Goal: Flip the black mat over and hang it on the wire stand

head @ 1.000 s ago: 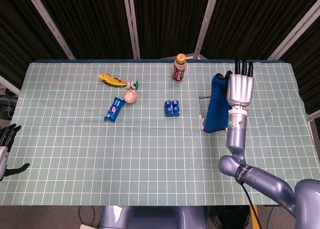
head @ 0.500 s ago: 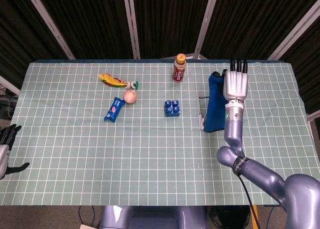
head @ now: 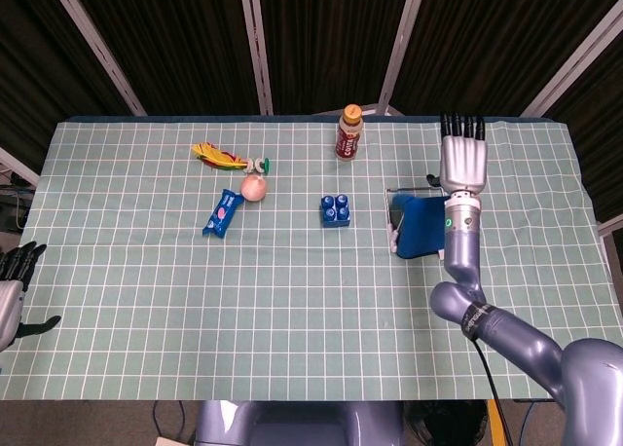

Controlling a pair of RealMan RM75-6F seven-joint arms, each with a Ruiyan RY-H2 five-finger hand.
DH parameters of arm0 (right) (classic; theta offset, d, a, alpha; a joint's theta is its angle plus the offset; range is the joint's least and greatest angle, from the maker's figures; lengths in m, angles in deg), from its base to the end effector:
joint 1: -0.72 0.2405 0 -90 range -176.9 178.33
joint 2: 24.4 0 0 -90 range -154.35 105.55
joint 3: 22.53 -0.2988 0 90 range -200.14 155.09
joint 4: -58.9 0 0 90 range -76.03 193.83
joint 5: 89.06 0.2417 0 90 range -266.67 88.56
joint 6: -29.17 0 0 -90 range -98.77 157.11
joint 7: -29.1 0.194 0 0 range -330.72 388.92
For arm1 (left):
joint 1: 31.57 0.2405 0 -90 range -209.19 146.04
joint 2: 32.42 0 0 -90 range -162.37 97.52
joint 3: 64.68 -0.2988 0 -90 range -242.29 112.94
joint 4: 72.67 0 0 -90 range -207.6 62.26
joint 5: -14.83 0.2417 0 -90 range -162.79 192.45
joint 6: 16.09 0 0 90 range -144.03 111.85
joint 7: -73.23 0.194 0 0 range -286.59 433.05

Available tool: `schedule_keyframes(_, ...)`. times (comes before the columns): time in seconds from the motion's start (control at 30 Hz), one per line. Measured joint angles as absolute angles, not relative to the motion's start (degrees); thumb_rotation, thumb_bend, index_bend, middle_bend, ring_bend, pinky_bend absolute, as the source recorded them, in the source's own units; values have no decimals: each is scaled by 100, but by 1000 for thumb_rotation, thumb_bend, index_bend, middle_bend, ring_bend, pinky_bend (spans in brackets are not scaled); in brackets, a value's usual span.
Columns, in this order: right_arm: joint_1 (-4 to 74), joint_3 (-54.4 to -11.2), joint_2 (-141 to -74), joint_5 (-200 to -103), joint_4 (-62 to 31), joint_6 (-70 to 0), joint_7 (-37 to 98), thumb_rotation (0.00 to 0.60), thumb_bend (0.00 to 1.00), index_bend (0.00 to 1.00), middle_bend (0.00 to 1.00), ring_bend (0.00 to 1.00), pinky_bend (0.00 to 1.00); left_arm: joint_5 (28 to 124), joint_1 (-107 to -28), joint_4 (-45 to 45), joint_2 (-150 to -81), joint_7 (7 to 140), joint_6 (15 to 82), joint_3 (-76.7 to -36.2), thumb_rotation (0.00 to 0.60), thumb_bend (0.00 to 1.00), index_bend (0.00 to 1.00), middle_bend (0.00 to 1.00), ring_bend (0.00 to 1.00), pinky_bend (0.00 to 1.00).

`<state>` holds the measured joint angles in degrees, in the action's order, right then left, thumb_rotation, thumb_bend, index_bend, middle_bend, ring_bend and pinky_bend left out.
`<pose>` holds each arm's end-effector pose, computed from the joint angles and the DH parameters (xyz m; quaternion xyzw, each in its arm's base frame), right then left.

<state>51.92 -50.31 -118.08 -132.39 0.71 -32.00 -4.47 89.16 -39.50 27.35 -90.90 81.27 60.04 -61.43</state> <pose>-0.1972 -0.5733 0.0635 0.5501 -0.3402 0.3577 0.6736 -0.3709 0.2512 0.1564 -0.5955 -0.4313 -0.2981 0.6086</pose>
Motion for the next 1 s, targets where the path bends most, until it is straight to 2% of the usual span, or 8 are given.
schedule_keyframes(0.23,4929,-4986,-11394,-13399,-654,-3440,-309,600,0,43,18,0,0,9052,-3938,2771,-9037,8004,6038,-6175,600,0,0,0,0,0)
schedule_keyframes(0.53,4134,-4746,-10376,-14214,-2334,-3927,492,600,0,42,11,0,0,9331,-3888,2838,-8939,7793,6163,-6232,600,0,0,0,0,0)
schedule_keyframes(0.7,3279,-4312,-9674,-15340,-3204,-4542,1483,600,0,42,2,0,0,9676,-3819,2853,-8884,7630,6342,-6313,600,0,0,0,0,0)
schedule_keyframes(0.87,2404,-3655,-9231,-16551,-3406,-5360,2506,600,0,42,0,0,0,9912,-3783,2843,-8877,7572,6422,-6401,600,0,0,0,0,0)
schedule_keyframes(1.0,1879,-3214,-9104,-17141,-3338,-5966,2865,600,0,23,0,0,0,10052,-3748,2855,-8890,7626,6513,-6451,600,0,0,0,0,0)
